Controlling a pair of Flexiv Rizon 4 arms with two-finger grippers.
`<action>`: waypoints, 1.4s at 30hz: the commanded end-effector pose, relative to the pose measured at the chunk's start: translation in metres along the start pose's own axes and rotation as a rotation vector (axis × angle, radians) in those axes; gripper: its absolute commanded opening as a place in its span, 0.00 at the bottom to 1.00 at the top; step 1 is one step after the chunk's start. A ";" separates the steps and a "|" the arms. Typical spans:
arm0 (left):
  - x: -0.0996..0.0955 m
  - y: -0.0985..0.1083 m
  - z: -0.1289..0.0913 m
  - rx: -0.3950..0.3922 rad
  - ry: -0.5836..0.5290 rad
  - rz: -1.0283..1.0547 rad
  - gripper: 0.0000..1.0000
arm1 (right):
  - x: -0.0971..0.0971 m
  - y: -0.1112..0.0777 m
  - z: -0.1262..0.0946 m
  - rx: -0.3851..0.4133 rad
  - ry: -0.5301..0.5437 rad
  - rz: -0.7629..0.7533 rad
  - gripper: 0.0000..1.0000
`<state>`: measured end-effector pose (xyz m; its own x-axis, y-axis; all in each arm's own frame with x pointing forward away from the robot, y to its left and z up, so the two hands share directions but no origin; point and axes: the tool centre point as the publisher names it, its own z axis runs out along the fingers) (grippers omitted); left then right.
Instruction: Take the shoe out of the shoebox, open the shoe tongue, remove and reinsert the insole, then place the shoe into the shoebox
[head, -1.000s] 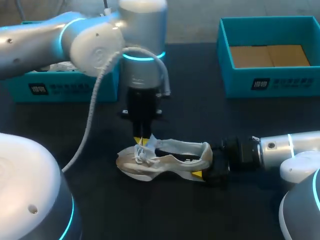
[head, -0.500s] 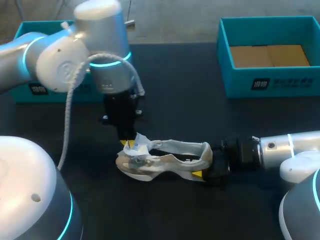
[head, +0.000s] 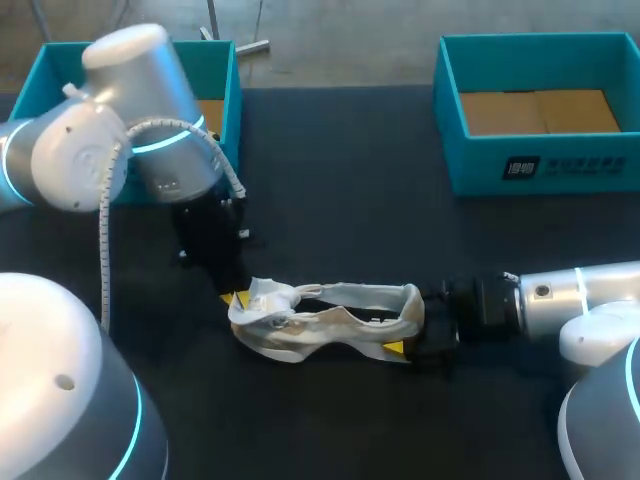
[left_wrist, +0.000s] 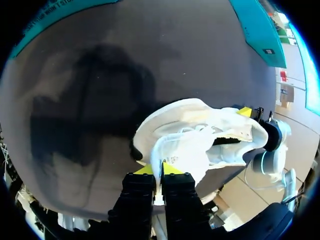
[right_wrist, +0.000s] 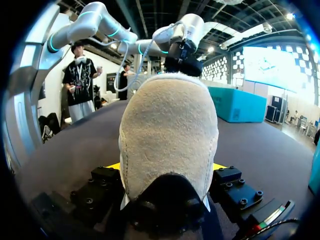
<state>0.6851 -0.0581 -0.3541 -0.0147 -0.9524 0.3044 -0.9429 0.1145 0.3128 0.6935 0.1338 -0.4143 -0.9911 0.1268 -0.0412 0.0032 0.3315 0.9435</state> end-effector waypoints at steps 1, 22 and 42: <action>-0.003 -0.007 0.008 -0.013 0.035 -0.001 0.18 | 0.000 0.000 0.002 0.006 0.000 0.000 0.00; 0.019 0.025 -0.062 0.090 -0.042 0.151 0.54 | 0.000 0.000 0.002 0.006 0.000 0.000 0.00; 0.113 0.045 -0.106 0.022 -0.203 0.584 0.00 | 0.000 0.000 0.002 0.006 0.000 0.000 0.00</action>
<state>0.6723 -0.1136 -0.2122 -0.5505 -0.7764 0.3067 -0.7984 0.5970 0.0782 0.6936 0.1334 -0.4147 -0.9910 0.1271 -0.0411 0.0035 0.3321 0.9433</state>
